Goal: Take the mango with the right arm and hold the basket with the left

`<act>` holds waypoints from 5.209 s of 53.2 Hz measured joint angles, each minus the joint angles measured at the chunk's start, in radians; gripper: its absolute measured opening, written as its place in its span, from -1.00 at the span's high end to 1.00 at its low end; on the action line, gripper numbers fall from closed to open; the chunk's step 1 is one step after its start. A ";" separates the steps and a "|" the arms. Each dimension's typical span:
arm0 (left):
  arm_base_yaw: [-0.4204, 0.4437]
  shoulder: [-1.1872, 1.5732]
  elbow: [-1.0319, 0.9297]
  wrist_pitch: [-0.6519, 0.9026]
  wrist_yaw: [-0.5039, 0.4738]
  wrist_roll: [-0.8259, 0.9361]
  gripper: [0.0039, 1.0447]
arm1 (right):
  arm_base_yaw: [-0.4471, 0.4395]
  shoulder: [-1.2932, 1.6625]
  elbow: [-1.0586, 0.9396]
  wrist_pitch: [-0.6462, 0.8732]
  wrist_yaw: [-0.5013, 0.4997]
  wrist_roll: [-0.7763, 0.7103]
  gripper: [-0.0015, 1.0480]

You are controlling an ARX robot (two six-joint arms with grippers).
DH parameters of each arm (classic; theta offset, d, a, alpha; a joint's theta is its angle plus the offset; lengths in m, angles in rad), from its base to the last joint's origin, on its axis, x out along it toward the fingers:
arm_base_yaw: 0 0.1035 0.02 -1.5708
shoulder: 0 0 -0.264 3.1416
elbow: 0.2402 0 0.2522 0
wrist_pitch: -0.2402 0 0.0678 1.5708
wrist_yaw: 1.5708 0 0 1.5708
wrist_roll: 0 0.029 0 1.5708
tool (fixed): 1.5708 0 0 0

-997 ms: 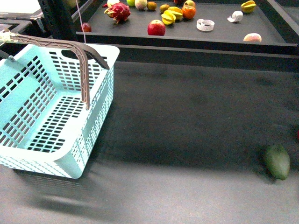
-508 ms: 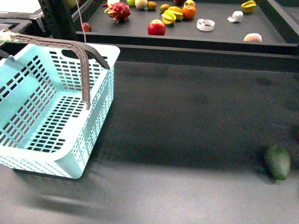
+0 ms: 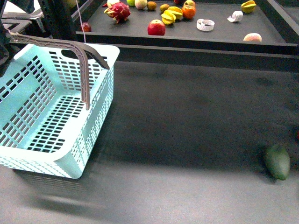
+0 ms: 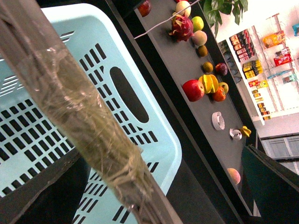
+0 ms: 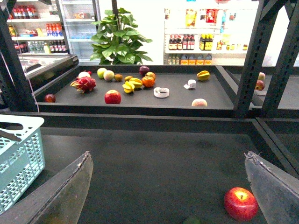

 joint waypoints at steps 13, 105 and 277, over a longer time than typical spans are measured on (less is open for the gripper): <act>0.006 0.074 0.114 -0.076 -0.005 -0.028 -0.89 | 0.000 0.000 0.000 0.000 0.000 0.000 -0.85; -0.503 -0.326 -0.420 0.244 0.211 0.494 0.82 | 0.000 0.000 0.000 0.000 0.000 0.000 -0.85; -0.578 -0.313 -0.397 0.222 0.151 0.471 0.82 | -0.467 2.657 0.892 0.868 -0.011 -0.034 -0.85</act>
